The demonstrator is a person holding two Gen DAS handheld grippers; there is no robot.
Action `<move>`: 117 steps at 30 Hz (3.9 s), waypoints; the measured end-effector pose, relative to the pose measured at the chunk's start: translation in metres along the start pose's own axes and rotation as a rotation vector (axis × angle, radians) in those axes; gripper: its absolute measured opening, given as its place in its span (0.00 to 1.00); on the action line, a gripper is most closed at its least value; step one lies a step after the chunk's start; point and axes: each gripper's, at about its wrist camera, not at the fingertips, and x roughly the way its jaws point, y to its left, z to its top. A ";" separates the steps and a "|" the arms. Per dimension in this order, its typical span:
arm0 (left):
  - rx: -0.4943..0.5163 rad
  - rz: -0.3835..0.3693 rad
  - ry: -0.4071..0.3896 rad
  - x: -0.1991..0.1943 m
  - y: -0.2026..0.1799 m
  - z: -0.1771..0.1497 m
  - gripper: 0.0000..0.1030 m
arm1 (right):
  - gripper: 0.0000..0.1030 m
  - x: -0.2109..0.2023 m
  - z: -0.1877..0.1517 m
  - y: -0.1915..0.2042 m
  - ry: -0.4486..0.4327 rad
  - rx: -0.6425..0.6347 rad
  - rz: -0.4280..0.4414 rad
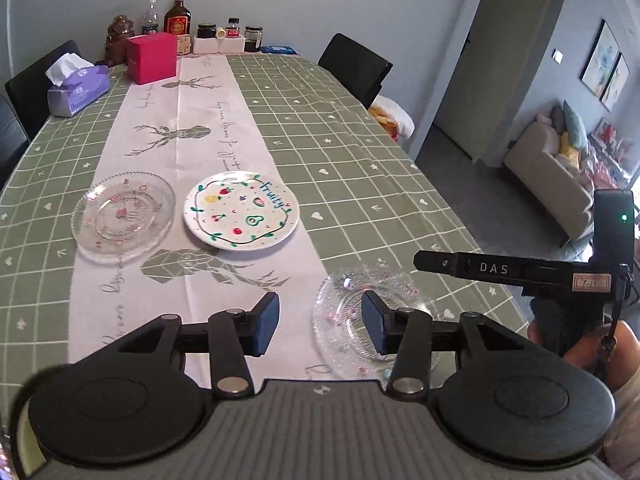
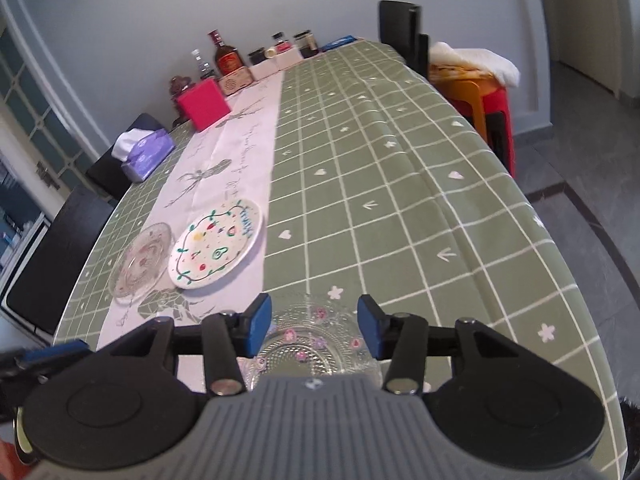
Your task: Organize plates and bowls
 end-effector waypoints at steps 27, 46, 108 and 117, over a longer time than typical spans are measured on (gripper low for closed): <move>0.218 0.207 0.152 0.058 0.227 0.078 0.50 | 0.32 0.157 0.051 0.172 0.367 -0.055 0.164; -0.188 0.023 0.135 0.131 0.305 0.068 0.29 | 0.30 0.223 0.060 0.185 0.414 0.010 0.157; -0.158 0.148 0.043 -0.013 0.171 0.048 0.15 | 0.08 0.081 0.046 0.168 0.280 0.060 0.243; -0.134 0.113 0.052 -0.003 0.107 0.039 0.15 | 0.08 0.039 0.037 0.112 0.246 0.077 0.207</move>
